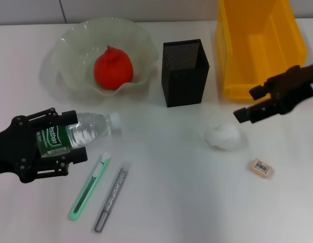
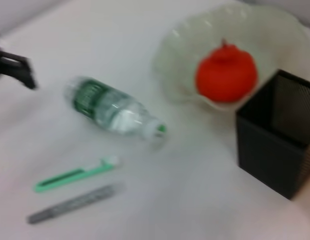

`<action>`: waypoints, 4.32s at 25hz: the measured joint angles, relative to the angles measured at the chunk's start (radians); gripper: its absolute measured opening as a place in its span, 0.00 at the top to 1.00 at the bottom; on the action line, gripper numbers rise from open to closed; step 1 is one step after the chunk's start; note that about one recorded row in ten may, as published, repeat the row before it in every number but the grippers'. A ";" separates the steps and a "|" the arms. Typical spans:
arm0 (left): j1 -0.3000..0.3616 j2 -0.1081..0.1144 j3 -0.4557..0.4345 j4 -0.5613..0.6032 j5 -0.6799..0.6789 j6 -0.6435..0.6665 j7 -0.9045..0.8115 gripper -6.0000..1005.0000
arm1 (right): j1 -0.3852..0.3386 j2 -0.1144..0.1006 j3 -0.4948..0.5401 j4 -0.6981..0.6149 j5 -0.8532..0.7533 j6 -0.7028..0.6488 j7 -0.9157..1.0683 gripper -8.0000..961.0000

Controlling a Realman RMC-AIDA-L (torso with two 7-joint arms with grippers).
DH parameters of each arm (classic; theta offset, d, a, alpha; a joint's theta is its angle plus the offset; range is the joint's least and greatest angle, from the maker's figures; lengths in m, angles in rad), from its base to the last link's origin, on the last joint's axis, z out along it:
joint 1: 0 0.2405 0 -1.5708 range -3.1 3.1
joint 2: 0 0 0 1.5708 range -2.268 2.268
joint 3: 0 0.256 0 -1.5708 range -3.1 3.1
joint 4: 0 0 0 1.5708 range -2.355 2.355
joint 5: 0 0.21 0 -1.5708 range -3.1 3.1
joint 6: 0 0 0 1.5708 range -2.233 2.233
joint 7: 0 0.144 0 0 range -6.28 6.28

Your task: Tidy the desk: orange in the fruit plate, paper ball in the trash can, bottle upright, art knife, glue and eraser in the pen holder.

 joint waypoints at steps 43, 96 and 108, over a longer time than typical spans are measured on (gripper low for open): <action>-0.027 -0.023 -0.002 -0.047 0.051 -0.080 0.015 0.16 | 0.219 0.010 -0.484 0.443 -0.305 0.361 0.302 0.18; -0.023 -0.048 -0.088 -0.088 0.051 -0.124 0.078 0.16 | -0.056 0.007 -0.314 0.121 -0.392 0.824 0.181 0.19; -0.017 -0.016 -0.097 -0.071 0.059 -0.183 0.016 0.16 | -0.271 0.008 -0.153 -0.119 0.079 0.495 -0.055 0.12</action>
